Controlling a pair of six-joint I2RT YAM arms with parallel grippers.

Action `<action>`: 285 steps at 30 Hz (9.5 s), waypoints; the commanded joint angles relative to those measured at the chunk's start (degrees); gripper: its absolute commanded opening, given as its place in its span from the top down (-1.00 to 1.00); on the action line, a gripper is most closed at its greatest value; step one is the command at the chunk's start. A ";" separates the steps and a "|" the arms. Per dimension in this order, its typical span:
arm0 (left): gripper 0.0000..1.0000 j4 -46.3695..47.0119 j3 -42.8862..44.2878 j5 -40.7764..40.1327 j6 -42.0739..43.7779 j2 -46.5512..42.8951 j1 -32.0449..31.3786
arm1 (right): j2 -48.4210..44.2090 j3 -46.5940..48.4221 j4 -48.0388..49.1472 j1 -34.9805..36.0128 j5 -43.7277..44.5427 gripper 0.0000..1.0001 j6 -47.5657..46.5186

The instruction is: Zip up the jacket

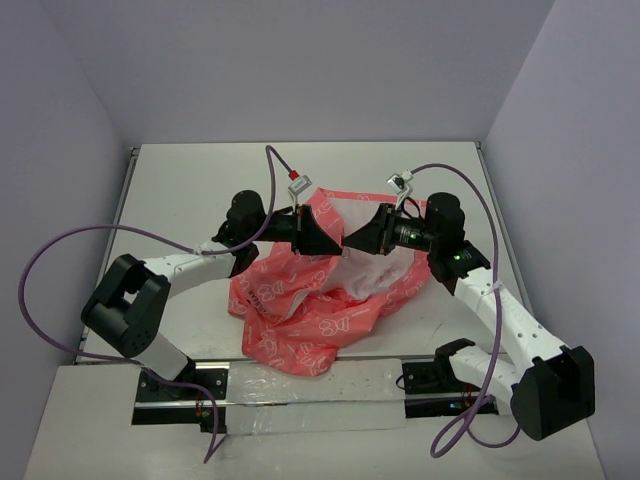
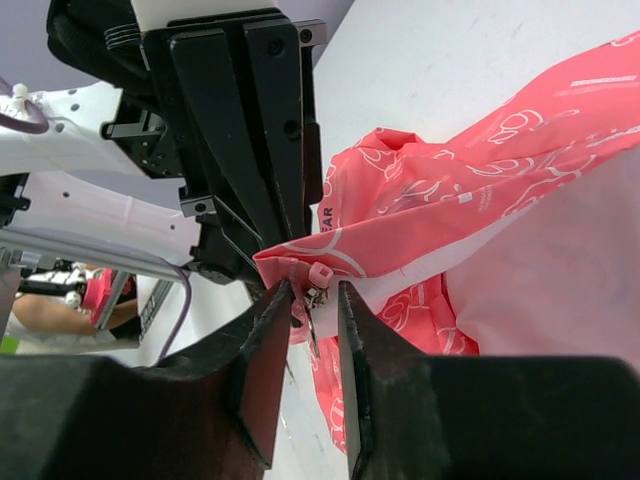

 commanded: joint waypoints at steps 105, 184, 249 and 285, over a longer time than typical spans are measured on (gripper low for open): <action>1.00 -34.01 15.46 -30.31 -2.71 2.15 3.22 | 24.15 19.42 -29.44 -26.31 57.10 -0.13 -3.83; 1.00 24.16 2.59 5.04 -24.78 14.03 22.38 | 26.46 27.96 -39.59 9.07 45.16 0.07 -14.92; 1.00 2.17 5.98 3.79 -11.23 8.48 22.38 | 33.92 21.11 -30.23 18.57 36.46 -0.10 -40.89; 1.00 1.28 7.02 8.64 -7.25 7.94 22.38 | 22.01 21.96 -14.47 3.63 8.42 1.00 -17.42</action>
